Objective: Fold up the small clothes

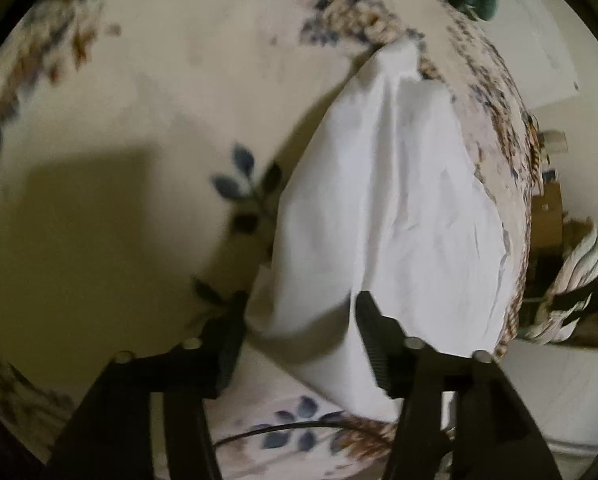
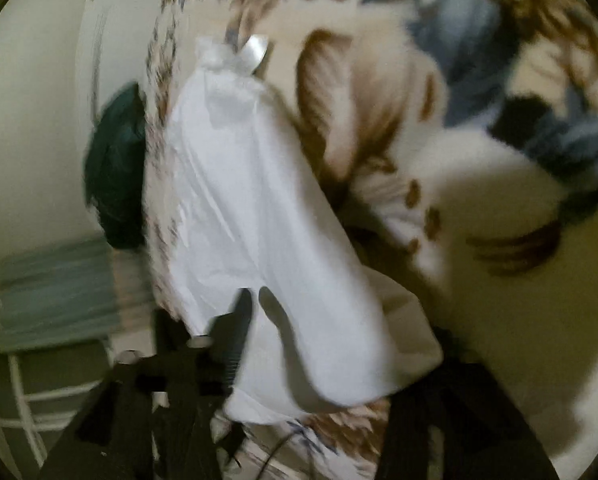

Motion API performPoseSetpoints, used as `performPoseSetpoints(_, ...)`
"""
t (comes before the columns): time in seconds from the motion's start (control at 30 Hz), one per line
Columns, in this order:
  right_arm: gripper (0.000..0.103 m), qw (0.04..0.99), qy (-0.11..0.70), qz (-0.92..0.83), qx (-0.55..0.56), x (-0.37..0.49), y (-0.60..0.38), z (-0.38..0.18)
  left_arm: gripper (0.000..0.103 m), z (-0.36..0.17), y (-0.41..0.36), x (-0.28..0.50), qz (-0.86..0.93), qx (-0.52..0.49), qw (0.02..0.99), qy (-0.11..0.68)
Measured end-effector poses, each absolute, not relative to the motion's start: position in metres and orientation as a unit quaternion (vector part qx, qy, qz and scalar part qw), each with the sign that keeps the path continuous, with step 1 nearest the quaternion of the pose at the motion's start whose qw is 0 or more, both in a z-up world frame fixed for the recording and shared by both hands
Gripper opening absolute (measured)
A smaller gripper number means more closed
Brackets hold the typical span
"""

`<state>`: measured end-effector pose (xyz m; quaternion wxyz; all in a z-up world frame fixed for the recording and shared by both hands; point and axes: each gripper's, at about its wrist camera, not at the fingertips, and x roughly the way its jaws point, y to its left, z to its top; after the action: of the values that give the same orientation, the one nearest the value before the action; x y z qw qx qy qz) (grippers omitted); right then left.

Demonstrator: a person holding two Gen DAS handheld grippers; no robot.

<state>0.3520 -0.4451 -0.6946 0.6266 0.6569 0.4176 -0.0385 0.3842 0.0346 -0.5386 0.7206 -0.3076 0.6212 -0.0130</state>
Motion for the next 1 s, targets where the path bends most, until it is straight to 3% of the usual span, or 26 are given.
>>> performPoseSetpoints(0.4, 0.055, 0.623, 0.41, -0.046, 0.665, 0.35, -0.437, -0.698, 0.058, -0.588, 0.02, 0.399, -0.01, -0.401, 0.681, 0.613)
performPoseSetpoints(0.47, 0.048, 0.624, 0.407, -0.046, 0.665, 0.355, -0.436, -0.699, 0.041, -0.584, 0.015, 0.401, -0.01, -0.406, 0.693, 0.595)
performPoseSetpoints(0.5, 0.039, 0.623, 0.41, -0.05, 0.664, 0.357, -0.435, -0.701, 0.016, -0.583, 0.013, 0.401, -0.01, -0.403, 0.699, 0.591)
performPoseSetpoints(0.53, 0.024, 0.622, 0.409, -0.05, 0.666, 0.359, -0.434, -0.702, 0.012, -0.581, 0.011, 0.402, -0.019, -0.406, 0.701, 0.586)
performPoseSetpoints(0.63, 0.014, 0.627, 0.41, -0.056, 0.66, 0.366, -0.43, -0.697, 0.01, -0.567, 0.011, 0.396, -0.022, -0.397, 0.719, 0.57)
performPoseSetpoints(1.0, 0.01, 0.663, 0.402, -0.036, 0.63, 0.362, -0.428, -0.613, 0.01, -0.485, 0.024, 0.379, -0.049, -0.415, 0.741, 0.525)
